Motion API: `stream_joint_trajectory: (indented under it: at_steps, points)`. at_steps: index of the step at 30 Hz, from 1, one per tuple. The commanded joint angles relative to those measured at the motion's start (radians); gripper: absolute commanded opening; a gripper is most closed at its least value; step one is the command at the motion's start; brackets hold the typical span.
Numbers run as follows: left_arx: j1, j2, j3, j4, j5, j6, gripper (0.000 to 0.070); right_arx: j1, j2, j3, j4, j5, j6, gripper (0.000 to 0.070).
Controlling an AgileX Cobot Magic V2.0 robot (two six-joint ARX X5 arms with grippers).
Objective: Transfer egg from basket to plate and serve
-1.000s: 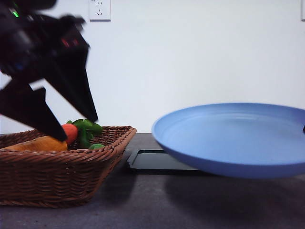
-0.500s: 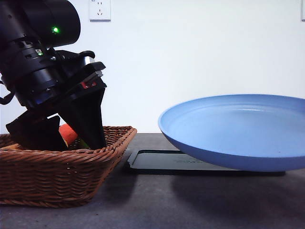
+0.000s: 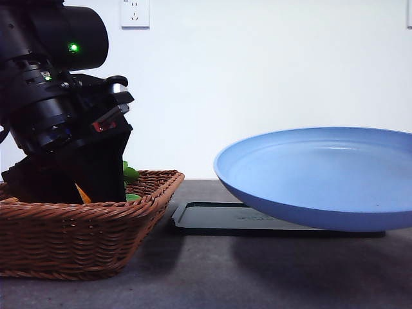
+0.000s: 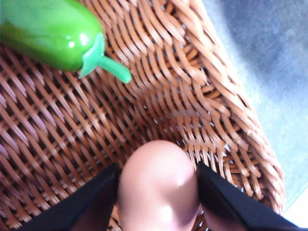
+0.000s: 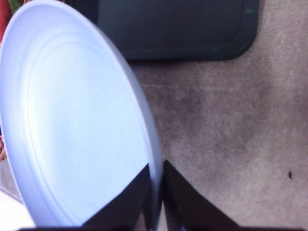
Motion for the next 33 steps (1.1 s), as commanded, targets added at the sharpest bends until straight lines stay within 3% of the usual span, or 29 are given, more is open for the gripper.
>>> stream_joint_trajectory:
  at_steps: [1,7,17,27,33]
  points:
    - [-0.006,0.016,0.013,0.003,-0.003,0.021,0.0298,0.0,0.003,0.016,0.011,-0.005,-0.007,0.0]
    - [-0.006,0.016,0.013,-0.007,-0.003,0.035,0.0153,0.0,0.003,0.016,0.011,-0.005,-0.007,0.0]
    - [-0.005,0.016,0.054,-0.056,-0.003,0.054,0.0149,0.0,0.003,0.016,0.011,-0.005,-0.007,0.0]
    - [-0.01,0.016,0.286,-0.179,0.004,0.052,0.0149,0.003,0.012,0.016,-0.005,-0.005,0.017,0.0]
    - [-0.065,0.016,0.409,-0.16,0.138,0.032,0.0149,0.003,0.043,0.016,-0.017,-0.012,0.02,0.0]
